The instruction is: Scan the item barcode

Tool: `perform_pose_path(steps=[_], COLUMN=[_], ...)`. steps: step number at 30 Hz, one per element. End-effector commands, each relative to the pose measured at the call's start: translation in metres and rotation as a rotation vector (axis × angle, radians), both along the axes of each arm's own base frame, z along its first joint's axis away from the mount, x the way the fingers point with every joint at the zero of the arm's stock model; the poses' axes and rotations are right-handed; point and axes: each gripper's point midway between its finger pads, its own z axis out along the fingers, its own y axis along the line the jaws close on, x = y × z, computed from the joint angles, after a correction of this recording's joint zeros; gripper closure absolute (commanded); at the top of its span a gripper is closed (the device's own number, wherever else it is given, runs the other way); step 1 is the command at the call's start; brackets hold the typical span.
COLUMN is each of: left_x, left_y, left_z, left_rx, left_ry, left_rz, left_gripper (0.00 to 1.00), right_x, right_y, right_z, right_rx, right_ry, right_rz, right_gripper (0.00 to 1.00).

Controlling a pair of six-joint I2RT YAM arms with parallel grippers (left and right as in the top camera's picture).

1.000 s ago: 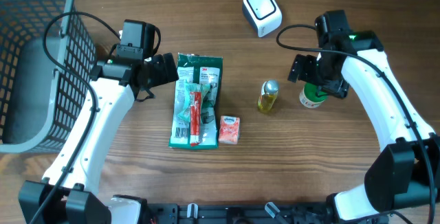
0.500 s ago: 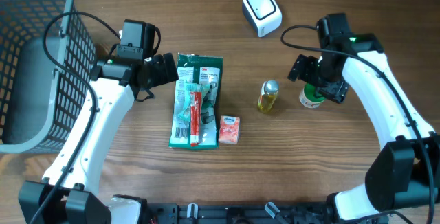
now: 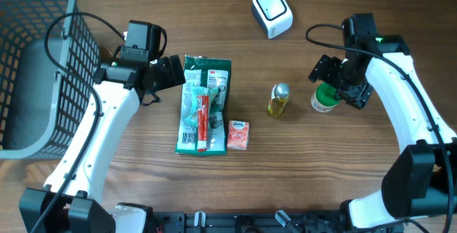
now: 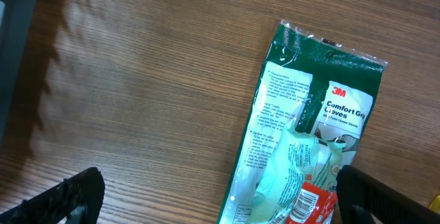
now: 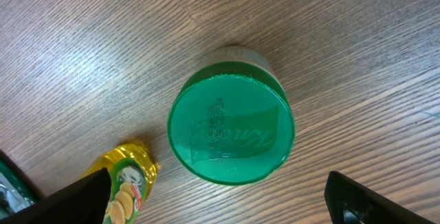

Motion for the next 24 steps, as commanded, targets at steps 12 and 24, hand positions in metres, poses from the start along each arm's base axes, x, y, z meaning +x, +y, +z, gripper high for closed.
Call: perform_pose_path(steps=[12, 24], left_x=[0.003, 0.003], left_y=[0.003, 0.003], left_z=[0.008, 0.008], left_rx=[0.009, 0.009], left_ry=[-0.024, -0.023], left_rz=[-0.003, -0.003], left_gripper=[0.00, 0.00], right_x=[-0.001, -0.002], right_y=[-0.003, -0.003], right_z=[-0.003, -0.026], right_rx=[-0.011, -0.008], right_ry=[-0.003, -0.012], right_rz=[-0.052, -0.079], right_gripper=[0.00, 0.00])
